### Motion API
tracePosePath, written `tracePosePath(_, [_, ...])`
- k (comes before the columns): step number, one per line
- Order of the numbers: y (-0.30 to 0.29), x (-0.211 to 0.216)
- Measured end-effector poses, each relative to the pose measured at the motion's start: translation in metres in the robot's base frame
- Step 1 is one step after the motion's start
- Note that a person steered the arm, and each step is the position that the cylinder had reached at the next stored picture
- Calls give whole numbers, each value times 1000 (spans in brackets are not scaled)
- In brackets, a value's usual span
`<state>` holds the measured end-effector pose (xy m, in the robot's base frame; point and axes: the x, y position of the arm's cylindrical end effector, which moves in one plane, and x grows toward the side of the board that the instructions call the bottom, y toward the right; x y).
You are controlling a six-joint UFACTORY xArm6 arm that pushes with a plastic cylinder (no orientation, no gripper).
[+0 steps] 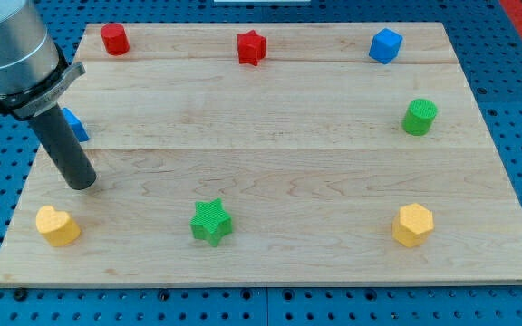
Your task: Move the blue triangle below the red star
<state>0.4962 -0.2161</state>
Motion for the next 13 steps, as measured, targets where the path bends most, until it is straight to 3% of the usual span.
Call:
tracePosePath(3, [1, -1])
tracePosePath(5, [-87, -9])
tracePosePath(6, [-88, -56])
tracePosePath(7, [-67, -91])
tracePosePath(8, [26, -91])
tracePosePath(9, [57, -72])
tracePosePath(12, [24, 15])
tracePosePath(13, [40, 29])
